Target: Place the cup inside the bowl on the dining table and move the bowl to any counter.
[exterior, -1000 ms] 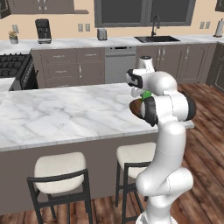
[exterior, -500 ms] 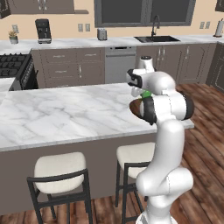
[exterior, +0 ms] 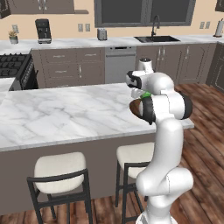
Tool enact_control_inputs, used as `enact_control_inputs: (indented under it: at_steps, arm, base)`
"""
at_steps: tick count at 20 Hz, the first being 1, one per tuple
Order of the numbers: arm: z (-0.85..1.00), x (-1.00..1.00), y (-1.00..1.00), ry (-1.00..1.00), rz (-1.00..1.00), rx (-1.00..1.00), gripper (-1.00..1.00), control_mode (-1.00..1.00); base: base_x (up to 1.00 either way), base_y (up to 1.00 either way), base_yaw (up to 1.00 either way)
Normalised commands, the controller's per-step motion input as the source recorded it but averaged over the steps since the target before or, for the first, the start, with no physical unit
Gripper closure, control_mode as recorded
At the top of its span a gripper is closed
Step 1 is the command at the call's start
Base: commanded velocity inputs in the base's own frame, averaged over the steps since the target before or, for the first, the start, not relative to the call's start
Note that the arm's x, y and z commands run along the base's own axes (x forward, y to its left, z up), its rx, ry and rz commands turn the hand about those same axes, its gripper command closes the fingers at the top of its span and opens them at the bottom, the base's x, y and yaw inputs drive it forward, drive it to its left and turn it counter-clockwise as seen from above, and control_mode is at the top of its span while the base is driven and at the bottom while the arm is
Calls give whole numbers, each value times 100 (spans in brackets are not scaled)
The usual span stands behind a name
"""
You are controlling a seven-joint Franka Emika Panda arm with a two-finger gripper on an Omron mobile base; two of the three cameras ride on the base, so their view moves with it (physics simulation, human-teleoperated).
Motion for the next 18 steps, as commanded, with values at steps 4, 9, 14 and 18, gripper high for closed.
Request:
enact_control_inputs:
  at_steps: [4, 9, 14, 18]
  arm:
    - [-18, 0, -8, 0, 0, 0, 100, -100]
    - [-20, 0, -14, 0, 0, 0, 100, -100]
    - [-9, 2, -12, -2, 0, 0, 100, -100]
    - [-5, 6, -11, -3, 1, 4, 100, -100]
  base:
    - [0, 0, 0]
    - [0, 0, 0]
    - [0, 0, 0]
    - [0, 0, 0]
